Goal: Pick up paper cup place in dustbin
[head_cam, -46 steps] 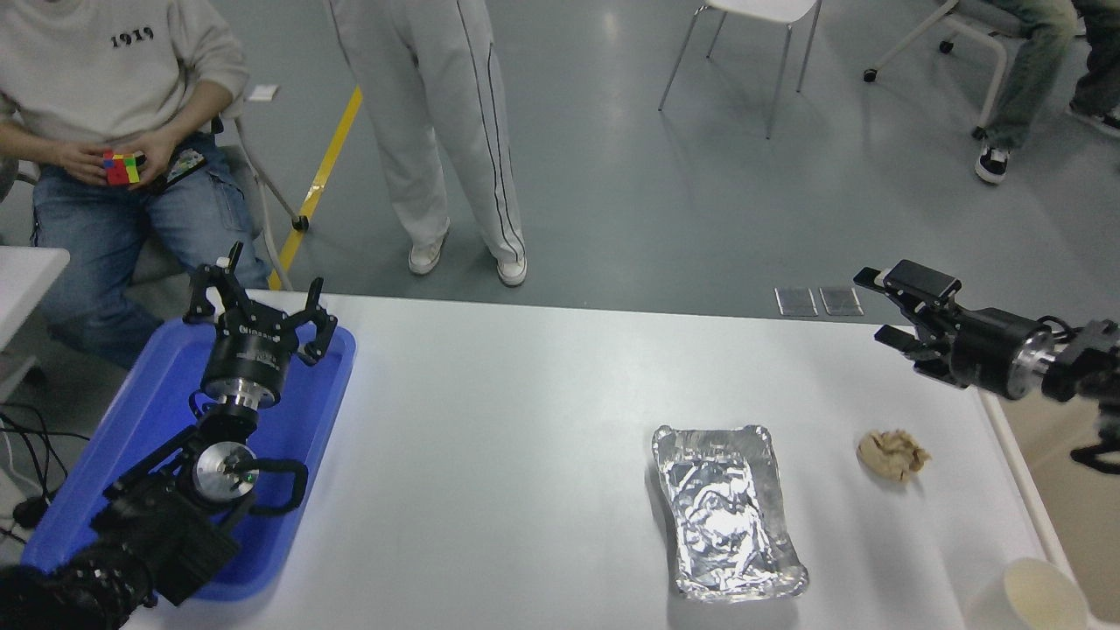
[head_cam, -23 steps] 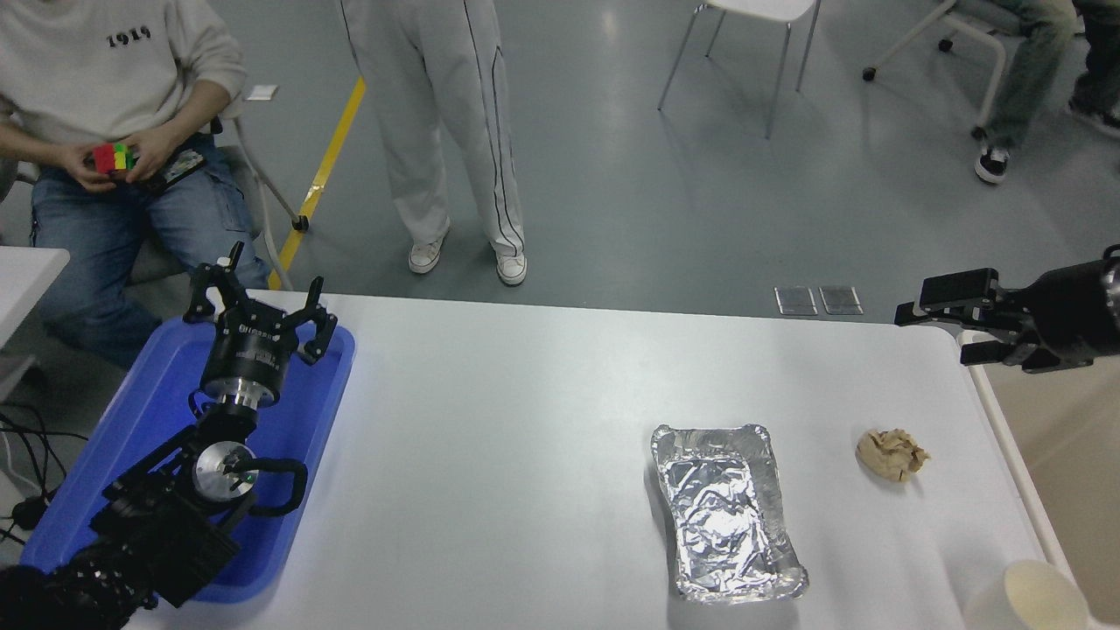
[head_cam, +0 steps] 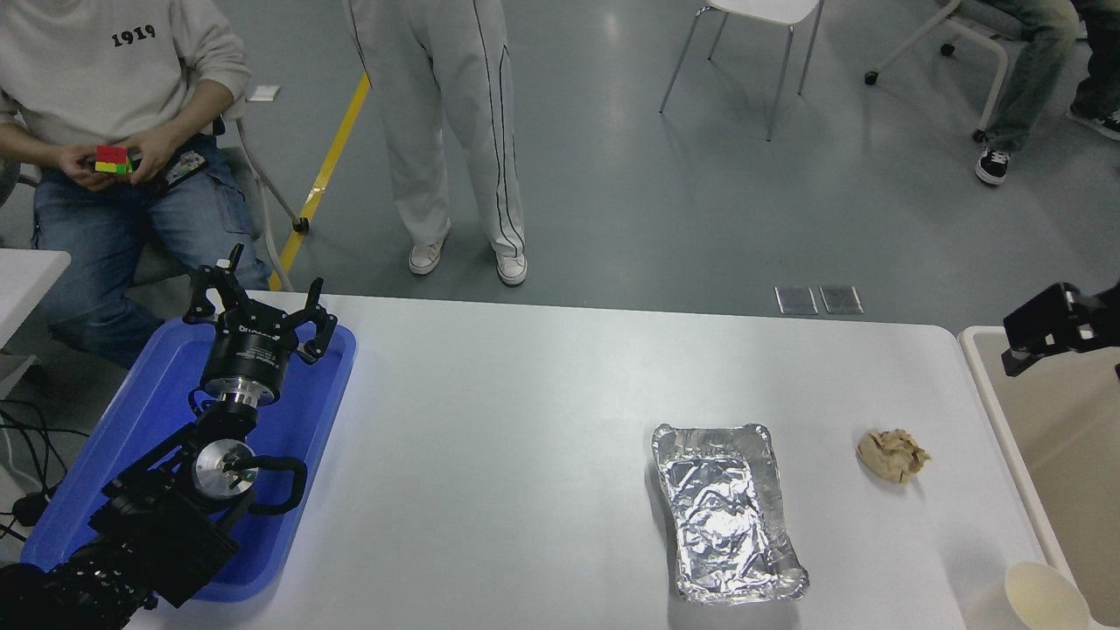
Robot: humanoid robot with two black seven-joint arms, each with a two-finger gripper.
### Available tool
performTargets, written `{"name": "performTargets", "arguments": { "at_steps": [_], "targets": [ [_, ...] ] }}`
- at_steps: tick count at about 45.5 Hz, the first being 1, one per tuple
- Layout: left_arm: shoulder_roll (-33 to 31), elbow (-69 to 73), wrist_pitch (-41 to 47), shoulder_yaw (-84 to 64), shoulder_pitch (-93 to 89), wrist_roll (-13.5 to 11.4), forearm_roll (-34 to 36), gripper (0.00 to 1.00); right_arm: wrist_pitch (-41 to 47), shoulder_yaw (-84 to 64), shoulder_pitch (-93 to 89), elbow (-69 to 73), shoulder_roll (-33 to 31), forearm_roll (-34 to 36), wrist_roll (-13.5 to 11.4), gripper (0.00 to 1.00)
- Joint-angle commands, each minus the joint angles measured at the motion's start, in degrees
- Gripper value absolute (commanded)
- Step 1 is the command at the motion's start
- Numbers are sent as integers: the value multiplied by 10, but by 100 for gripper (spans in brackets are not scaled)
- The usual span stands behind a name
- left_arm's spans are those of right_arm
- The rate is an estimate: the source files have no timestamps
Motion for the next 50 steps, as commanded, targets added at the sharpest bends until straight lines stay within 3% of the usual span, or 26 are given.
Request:
{"name": "performTargets", "arguments": {
  "at_steps": [1, 26, 50],
  "targets": [
    [0, -1, 0, -1, 0, 0, 0, 100, 20, -42, 34, 13, 1, -23, -22, 100],
    [1, -1, 0, -1, 0, 0, 0, 100, 20, -93, 49, 38, -12, -22, -21, 100],
    [0, -1, 0, -1, 0, 0, 0, 100, 20, -83, 15, 9, -125, -13, -21, 100]
  ]
}}
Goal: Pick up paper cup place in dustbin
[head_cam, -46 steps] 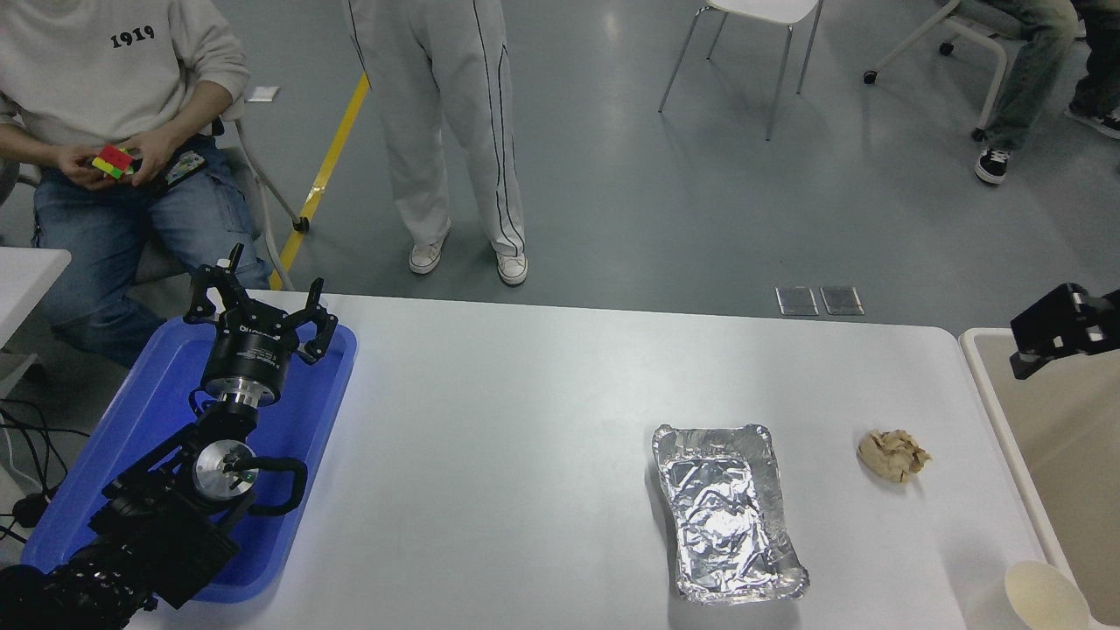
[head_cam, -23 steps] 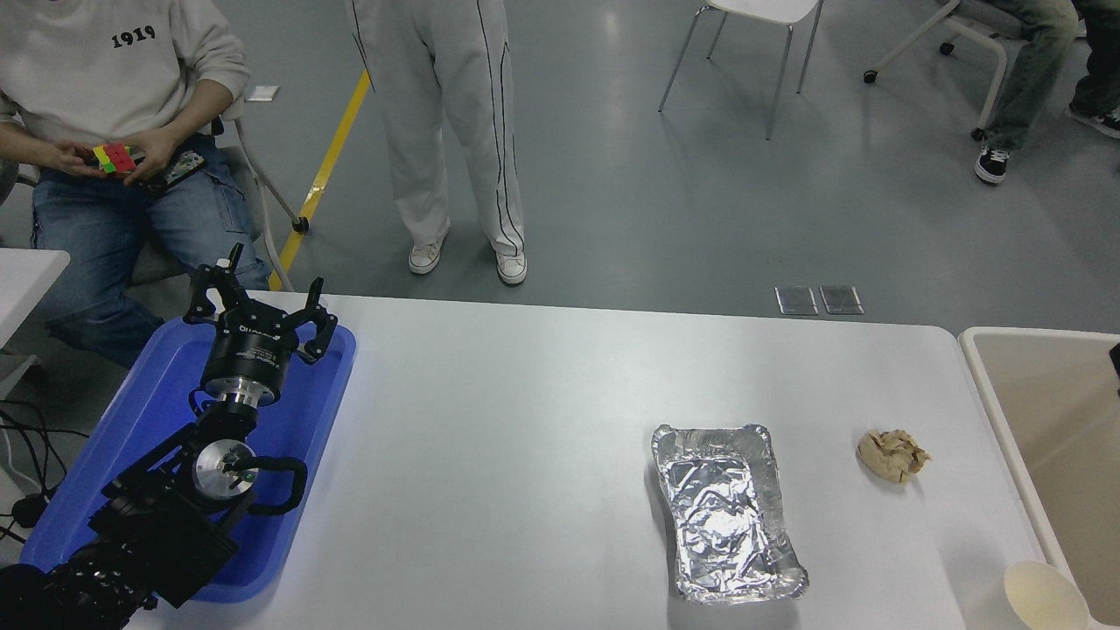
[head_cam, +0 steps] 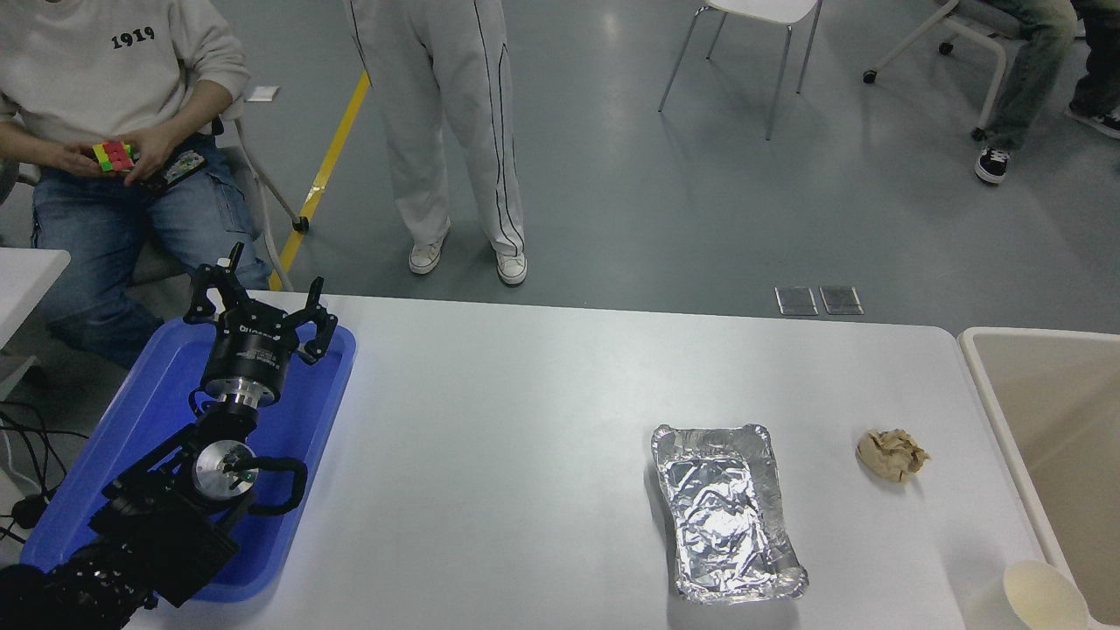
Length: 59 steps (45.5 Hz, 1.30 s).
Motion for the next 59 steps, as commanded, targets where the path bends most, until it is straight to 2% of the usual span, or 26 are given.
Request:
{"name": "performTargets", "arguments": {
  "at_steps": [1, 12, 18, 34, 59],
  "targets": [
    [1, 0, 0, 0, 0, 0, 0, 100, 0, 2, -34, -19, -43, 4, -1, 100],
    [0, 0, -1, 0, 0, 0, 0, 100, 0, 24, -128, -25, -49, 4, 0, 100],
    [0, 0, -1, 0, 0, 0, 0, 100, -70, 72, -185, -25, -91, 4, 0, 100],
    [1, 0, -1, 0, 0, -1, 0, 100, -158, 162, -289, -28, -136, 3, 0, 99],
    [0, 0, -1, 0, 0, -1, 0, 100, -202, 338, -554, -155, -134, -4, 0, 98]
  ]
}}
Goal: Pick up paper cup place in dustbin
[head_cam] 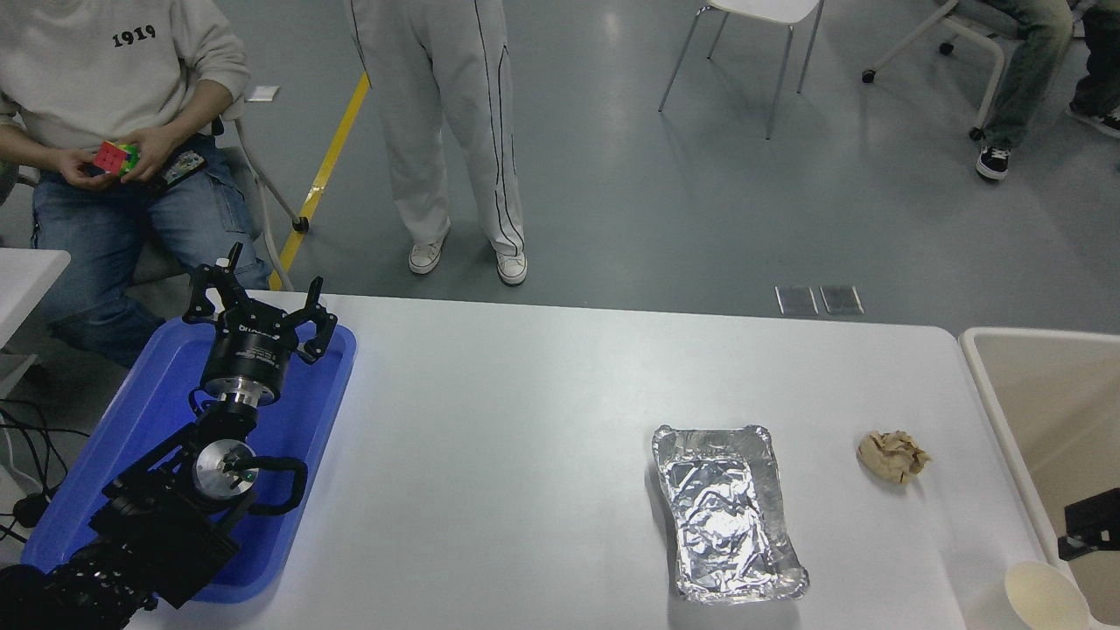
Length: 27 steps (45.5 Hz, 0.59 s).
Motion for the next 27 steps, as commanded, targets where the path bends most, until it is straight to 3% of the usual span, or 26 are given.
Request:
{"name": "performTargets", "arguments": {
  "at_steps": [1, 13, 27],
  "targets": [
    [0, 0, 0, 0, 0, 0, 0, 100, -20, 87, -118, -50, 1, -2, 0, 98],
    [1, 0, 0, 0, 0, 0, 0, 100, -23, 128, -189, -71, 14, -3, -1, 98],
    [0, 0, 0, 0, 0, 0, 0, 100, -56, 129, -196, -74, 15, 5, -1, 88]
  ]
}}
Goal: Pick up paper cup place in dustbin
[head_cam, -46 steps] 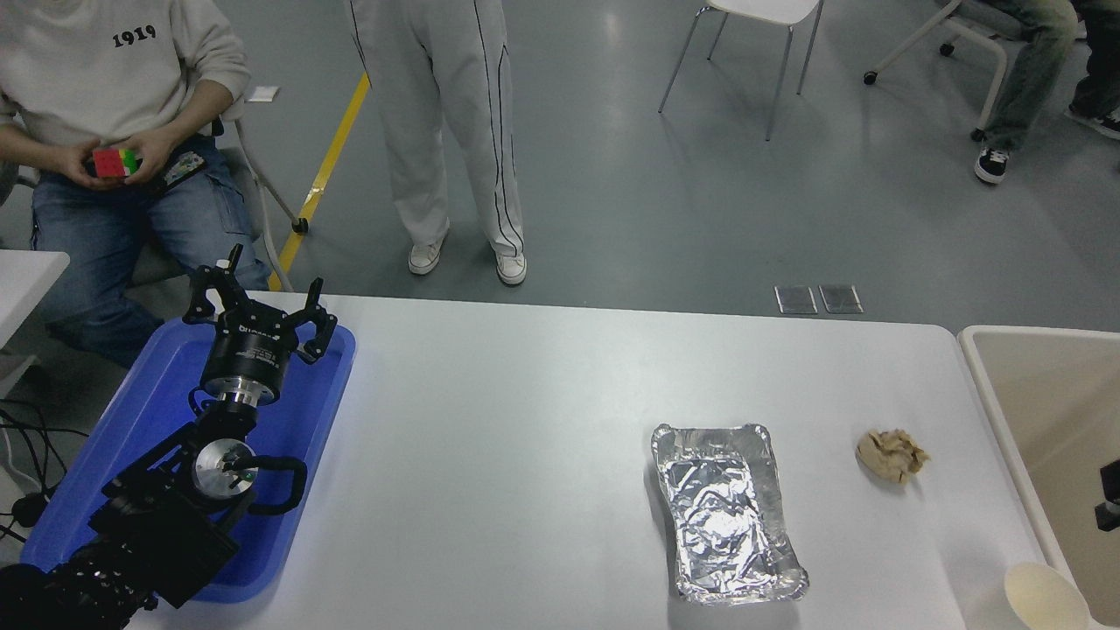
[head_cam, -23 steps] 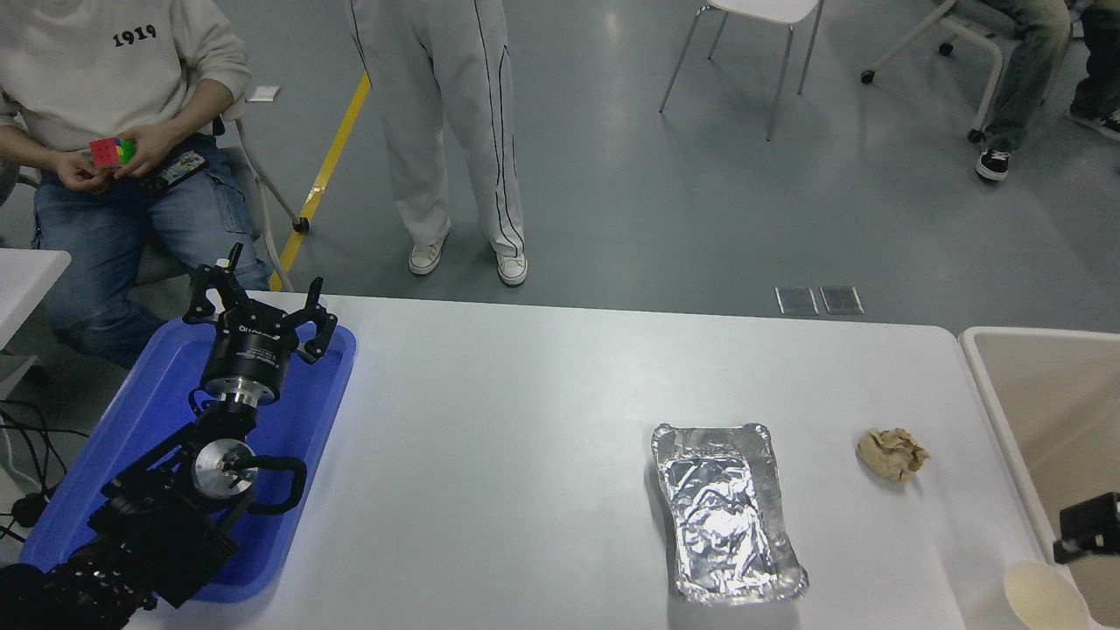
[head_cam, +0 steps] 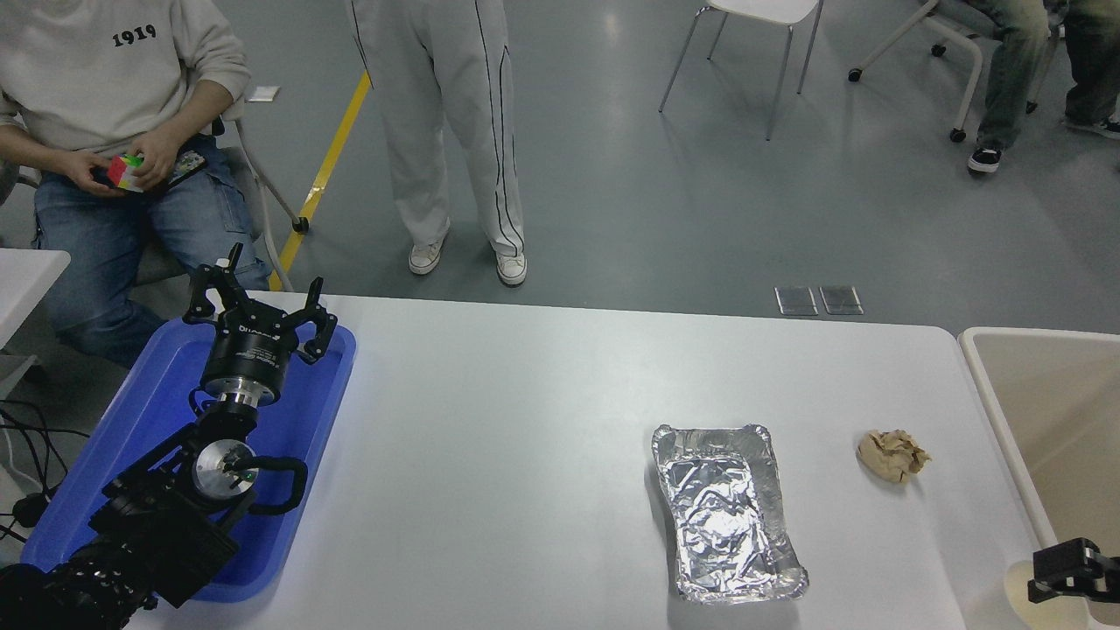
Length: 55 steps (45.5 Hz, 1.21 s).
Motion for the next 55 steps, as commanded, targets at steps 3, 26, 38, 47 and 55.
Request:
{"name": "performTargets", "arguments": {
  "at_steps": [3, 26, 38, 47, 55],
  "targets": [
    [0, 0, 0, 0, 0, 0, 0, 100, -28, 10, -20, -7, 3, 6, 0, 76],
    [0, 0, 0, 0, 0, 0, 0, 100, 3, 10, -24, 7, 6, 11, 0, 0],
    [0, 0, 0, 0, 0, 0, 0, 100, 38, 11, -16, 7, 5, 11, 1, 0],
    [0, 0, 0, 0, 0, 0, 0, 100, 51, 10, 10, 13, -5, 11, 1, 0],
    [1, 0, 0, 0, 0, 1, 0, 100, 107, -3, 77, 32, -28, 4, 1, 0]
  ]
}}
